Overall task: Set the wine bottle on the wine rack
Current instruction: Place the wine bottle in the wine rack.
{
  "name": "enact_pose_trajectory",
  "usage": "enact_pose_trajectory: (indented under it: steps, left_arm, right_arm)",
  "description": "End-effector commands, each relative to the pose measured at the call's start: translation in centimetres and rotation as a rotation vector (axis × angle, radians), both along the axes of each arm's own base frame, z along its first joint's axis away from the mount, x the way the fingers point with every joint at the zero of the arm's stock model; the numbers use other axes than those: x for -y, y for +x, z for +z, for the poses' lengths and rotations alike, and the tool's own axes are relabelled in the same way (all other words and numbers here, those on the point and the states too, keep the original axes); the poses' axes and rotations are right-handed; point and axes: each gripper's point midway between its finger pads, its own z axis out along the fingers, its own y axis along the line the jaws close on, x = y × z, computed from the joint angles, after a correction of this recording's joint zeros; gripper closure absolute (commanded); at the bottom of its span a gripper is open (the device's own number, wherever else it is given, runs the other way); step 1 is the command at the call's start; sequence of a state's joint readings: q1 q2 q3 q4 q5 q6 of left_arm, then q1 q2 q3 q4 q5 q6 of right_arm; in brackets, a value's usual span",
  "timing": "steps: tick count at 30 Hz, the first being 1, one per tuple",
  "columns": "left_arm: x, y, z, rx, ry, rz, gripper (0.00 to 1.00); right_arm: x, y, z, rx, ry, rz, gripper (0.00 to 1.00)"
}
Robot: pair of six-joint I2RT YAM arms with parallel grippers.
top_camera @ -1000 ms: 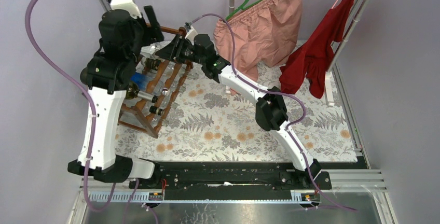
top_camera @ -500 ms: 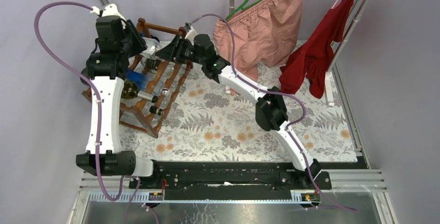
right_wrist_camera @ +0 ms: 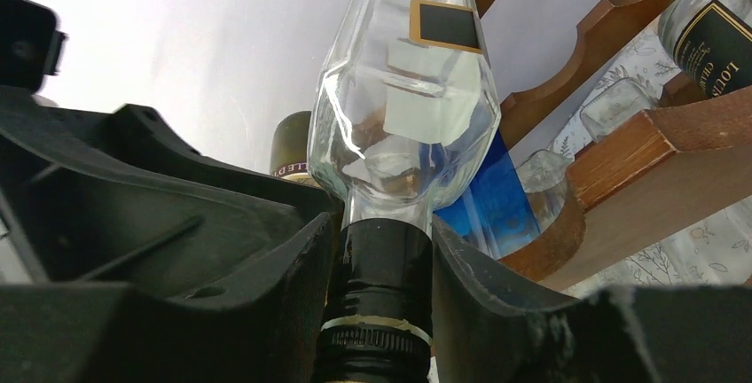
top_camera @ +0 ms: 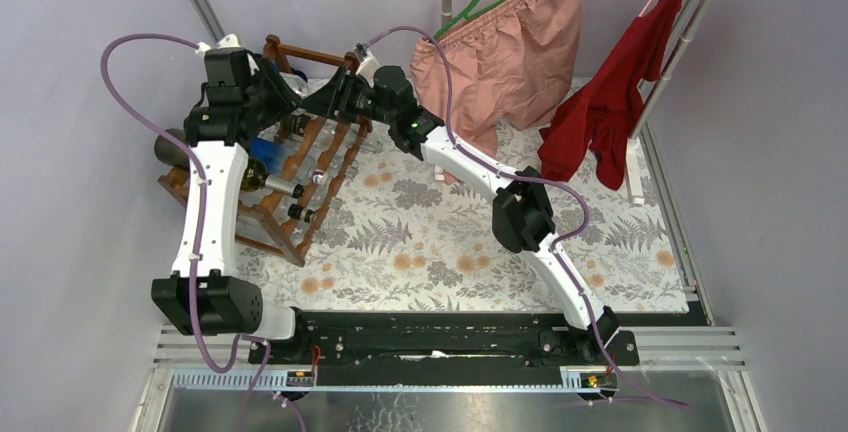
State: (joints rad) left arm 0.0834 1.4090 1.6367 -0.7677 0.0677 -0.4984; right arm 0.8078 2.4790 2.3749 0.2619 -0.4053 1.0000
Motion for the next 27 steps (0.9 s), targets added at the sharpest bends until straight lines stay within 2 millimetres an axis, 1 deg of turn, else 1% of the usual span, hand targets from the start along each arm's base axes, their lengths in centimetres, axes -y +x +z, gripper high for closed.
enact_pose_trajectory:
  steps: [1, 4, 6, 15, 20, 22, 27]
  left_arm:
    - [0.0, 1.1, 1.0, 0.085, -0.080, 0.039, 0.45]
    - [-0.2, 1.2, 0.6, 0.095, -0.094, 0.070, 0.45]
    - [-0.3, 1.2, 0.8, 0.112, -0.106, 0.083, 0.44]
    - [-1.1, 0.9, 2.8, 0.205, -0.158, 0.170, 0.44]
    - [-1.0, 1.3, 1.9, 0.205, -0.203, 0.193, 0.43]
    - [-1.1, 1.6, 1.8, 0.201, -0.215, 0.200, 0.41]
    - [-0.8, 2.2, 1.2, 0.181, -0.224, 0.184, 0.40]
  right_arm:
    - [0.1, -1.6, 5.6, 0.108, 0.125, 0.028, 0.52]
    - [0.1, -1.6, 5.5, 0.106, 0.124, 0.030, 0.52]
    - [0.1, -1.6, 5.4, 0.103, 0.124, 0.030, 0.52]
    - [0.2, -1.6, 5.2, 0.093, 0.123, 0.036, 0.52]
    - [0.1, -1.7, 4.8, 0.083, 0.118, 0.045, 0.52]
    - [0.1, -1.6, 4.9, 0.083, 0.118, 0.044, 0.52]
    - [0.1, -1.7, 4.8, 0.081, 0.118, 0.045, 0.52]
